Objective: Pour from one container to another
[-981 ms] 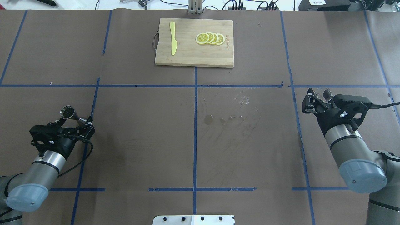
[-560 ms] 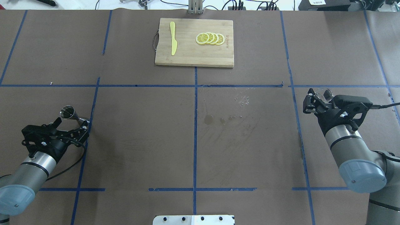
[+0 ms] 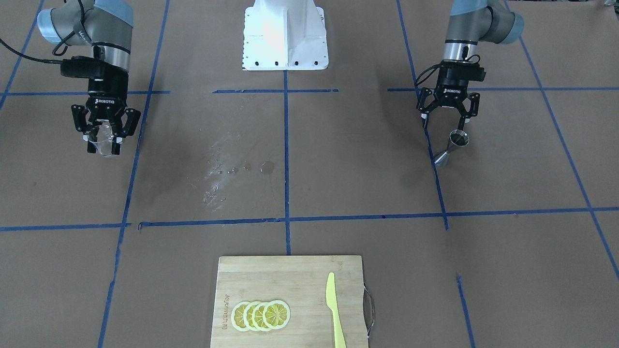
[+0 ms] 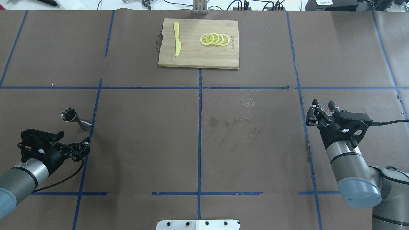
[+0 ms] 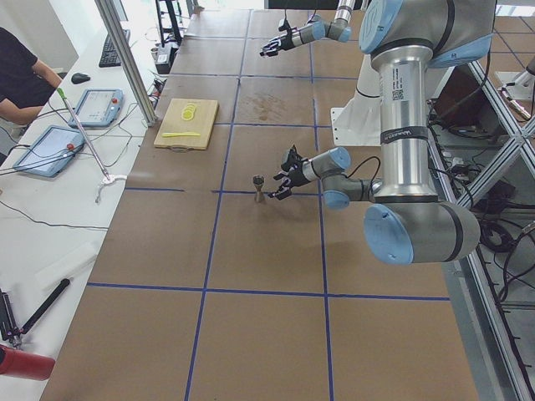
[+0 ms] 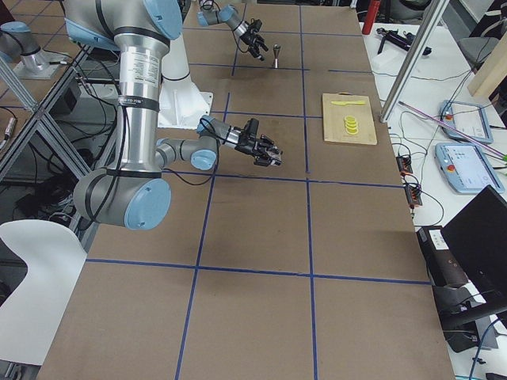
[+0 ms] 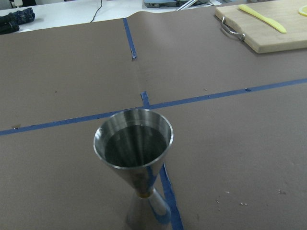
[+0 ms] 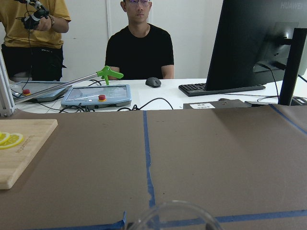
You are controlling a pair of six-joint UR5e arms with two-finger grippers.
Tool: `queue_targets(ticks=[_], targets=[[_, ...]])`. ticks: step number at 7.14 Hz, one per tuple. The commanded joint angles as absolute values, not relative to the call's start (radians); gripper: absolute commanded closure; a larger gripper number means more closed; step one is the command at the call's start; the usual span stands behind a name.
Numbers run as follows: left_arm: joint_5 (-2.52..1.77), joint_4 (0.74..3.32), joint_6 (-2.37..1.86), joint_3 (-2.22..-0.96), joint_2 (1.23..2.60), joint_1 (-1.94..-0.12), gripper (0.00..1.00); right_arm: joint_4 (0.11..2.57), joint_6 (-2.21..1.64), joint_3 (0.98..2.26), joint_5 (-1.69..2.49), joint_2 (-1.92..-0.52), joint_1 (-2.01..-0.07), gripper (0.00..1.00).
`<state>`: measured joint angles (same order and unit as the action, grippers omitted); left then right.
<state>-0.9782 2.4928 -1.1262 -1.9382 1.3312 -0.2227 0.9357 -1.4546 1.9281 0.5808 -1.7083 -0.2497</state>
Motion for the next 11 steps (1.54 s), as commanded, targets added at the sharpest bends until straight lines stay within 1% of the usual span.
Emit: queue_targets(ticks=[1, 4, 6, 7, 8, 11], targets=[[-1.029, 2.471, -1.126, -1.982, 1.296, -0.229, 0.00, 0.936, -1.531, 1.893, 0.525, -1.709, -0.198, 1.00], [-1.138, 2.372, -1.124, -2.172, 1.198, -0.232, 0.00, 0.934, -1.568, 1.829, 0.494, -1.712, -0.155, 1.00], [-1.184, 2.372, -1.074, -2.207, 1.197, -0.270, 0.00, 0.921, -1.569, 1.801, 0.495, -1.713, -0.132, 1.00], [-1.227, 2.370, -1.040, -2.221, 1.197, -0.306, 0.00, 0.782, -1.554, 1.739, 0.494, -1.713, -0.129, 1.00], [-1.229, 2.370, -1.039, -2.221, 1.197, -0.313, 0.00, 0.697, -1.527, 1.667, 0.494, -1.713, -0.123, 1.00], [-1.230, 2.370, -1.039, -2.220, 1.198, -0.321, 0.00, 0.692, -1.476, 1.664, 0.499, -1.709, -0.120, 1.00]])
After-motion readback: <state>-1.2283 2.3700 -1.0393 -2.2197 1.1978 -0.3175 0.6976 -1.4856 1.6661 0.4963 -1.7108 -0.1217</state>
